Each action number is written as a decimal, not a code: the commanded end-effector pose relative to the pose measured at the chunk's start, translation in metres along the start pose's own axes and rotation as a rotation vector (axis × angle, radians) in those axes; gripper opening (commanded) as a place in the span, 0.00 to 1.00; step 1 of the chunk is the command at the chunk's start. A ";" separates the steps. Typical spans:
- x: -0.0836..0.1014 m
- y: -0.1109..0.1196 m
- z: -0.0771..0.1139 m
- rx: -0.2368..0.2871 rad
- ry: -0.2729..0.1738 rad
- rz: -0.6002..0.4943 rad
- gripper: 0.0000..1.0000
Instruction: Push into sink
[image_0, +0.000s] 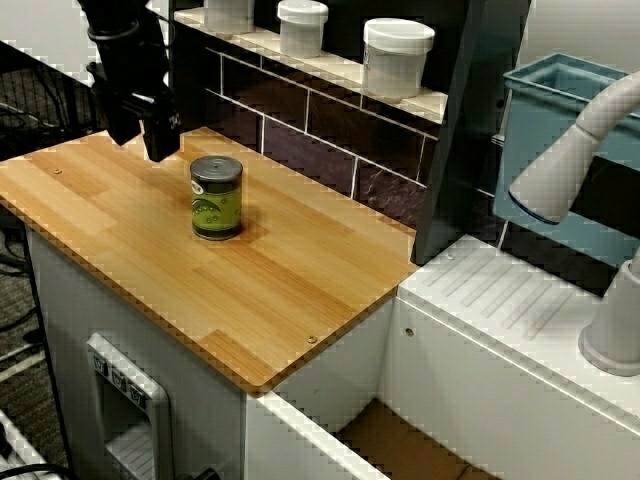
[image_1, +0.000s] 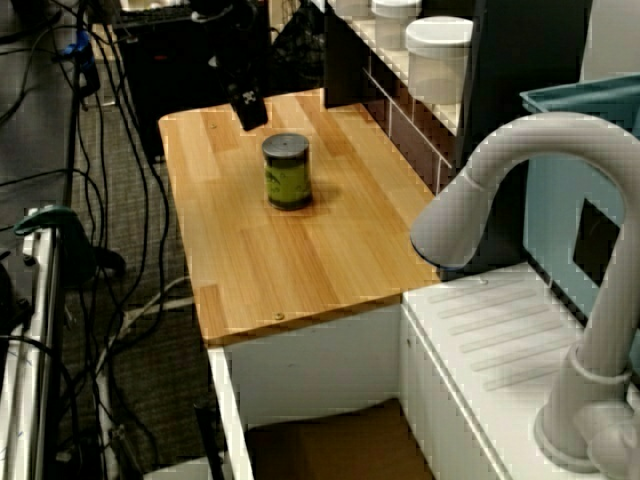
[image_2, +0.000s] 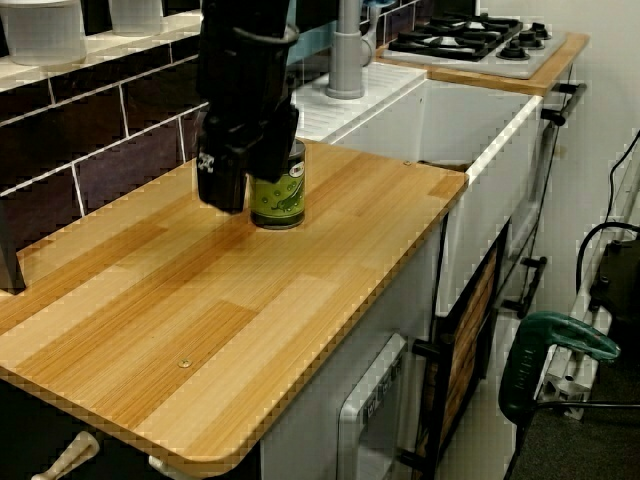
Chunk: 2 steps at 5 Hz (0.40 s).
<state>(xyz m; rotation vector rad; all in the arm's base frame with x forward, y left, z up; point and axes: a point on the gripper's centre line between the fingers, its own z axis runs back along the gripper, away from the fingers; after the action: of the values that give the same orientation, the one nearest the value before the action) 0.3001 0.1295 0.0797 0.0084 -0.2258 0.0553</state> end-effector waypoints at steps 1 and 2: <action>0.014 0.006 0.000 0.013 -0.008 -0.077 1.00; 0.021 0.004 -0.008 0.000 0.011 -0.099 0.00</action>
<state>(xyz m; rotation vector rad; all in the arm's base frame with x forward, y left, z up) 0.3229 0.1377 0.0616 -0.0073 -0.1649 -0.0368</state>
